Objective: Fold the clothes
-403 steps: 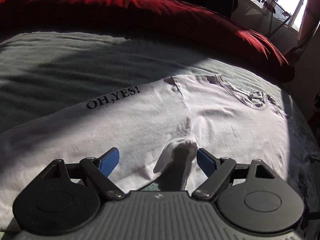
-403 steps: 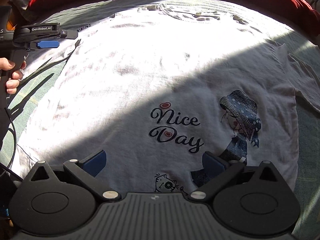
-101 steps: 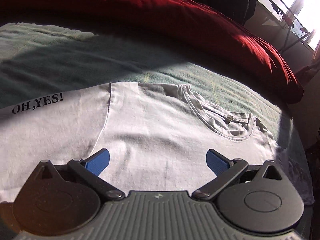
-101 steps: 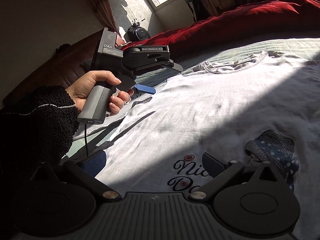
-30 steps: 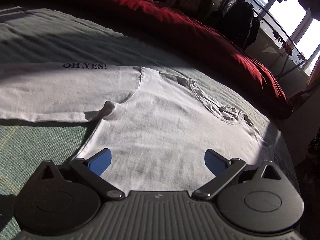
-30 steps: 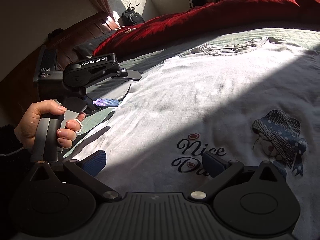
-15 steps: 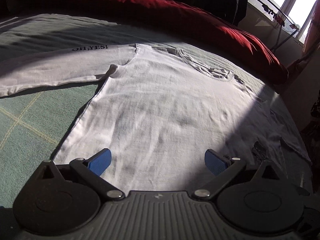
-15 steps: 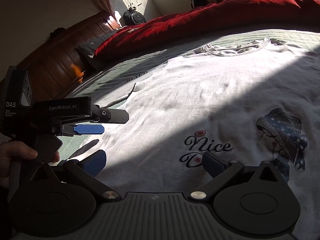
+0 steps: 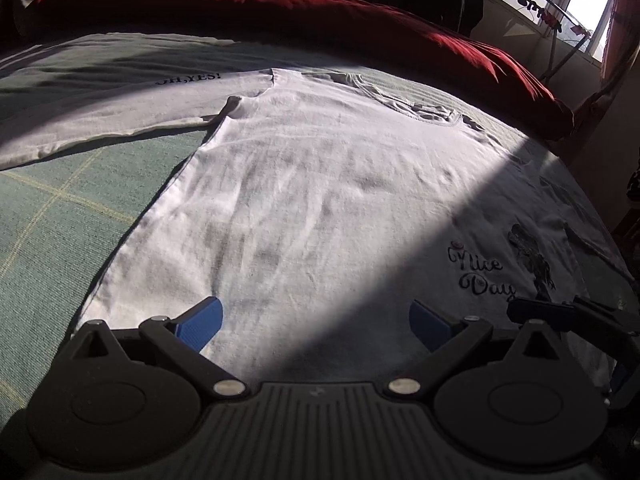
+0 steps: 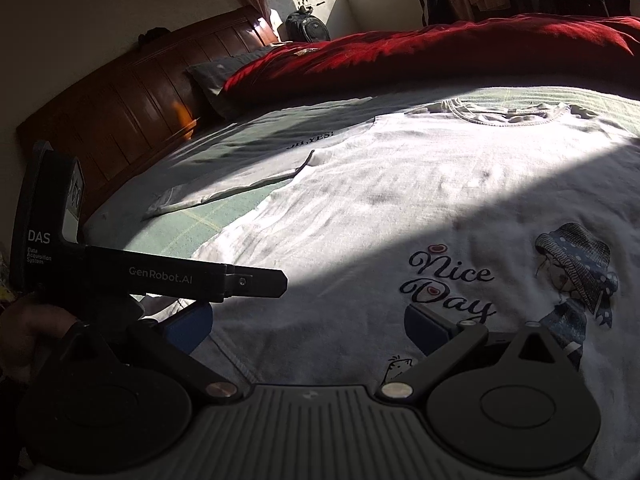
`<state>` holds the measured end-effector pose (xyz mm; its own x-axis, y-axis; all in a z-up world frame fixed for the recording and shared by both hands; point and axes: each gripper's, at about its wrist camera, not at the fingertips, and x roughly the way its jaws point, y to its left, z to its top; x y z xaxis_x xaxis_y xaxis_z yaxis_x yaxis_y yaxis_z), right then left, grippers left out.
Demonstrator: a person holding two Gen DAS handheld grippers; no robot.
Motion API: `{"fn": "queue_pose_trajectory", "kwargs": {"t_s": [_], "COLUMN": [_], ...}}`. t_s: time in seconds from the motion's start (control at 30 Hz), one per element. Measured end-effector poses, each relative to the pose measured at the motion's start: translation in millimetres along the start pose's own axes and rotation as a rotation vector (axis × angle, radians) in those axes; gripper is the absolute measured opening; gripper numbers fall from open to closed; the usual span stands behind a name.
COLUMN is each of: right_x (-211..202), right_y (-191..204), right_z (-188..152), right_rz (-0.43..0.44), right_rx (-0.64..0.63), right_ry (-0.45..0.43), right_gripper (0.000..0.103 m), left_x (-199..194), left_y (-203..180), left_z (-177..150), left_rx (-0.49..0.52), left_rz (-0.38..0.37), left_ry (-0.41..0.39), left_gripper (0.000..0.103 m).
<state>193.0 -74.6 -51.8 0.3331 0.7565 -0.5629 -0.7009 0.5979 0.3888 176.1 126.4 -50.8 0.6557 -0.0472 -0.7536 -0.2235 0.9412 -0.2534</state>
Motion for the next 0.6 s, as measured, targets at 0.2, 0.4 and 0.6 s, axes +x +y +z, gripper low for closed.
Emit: {"fn": "queue_pose_trajectory", "kwargs": {"t_s": [0.2, 0.4, 0.6], "right_x": [-1.1, -3.7, 10.6], "right_y": [0.9, -5.4, -5.8], "right_z": [-0.3, 3.9, 4.7], "right_rz": [0.005, 0.008, 0.005], "right_rx": [-0.017, 0.010, 0.022], "right_ry": [0.015, -0.009, 0.021], "right_gripper": [0.103, 0.103, 0.103], "left_x": [-12.4, -14.7, -6.7], "left_y": [13.9, 41.6, 50.9], "left_z": [-1.1, 22.4, 4.5], "left_rx": [-0.066, -0.233, -0.258], "left_rz": [-0.025, -0.133, -0.112], "left_ry": [-0.003, -0.050, -0.019], "left_gripper": [0.099, 0.099, 0.099]}}
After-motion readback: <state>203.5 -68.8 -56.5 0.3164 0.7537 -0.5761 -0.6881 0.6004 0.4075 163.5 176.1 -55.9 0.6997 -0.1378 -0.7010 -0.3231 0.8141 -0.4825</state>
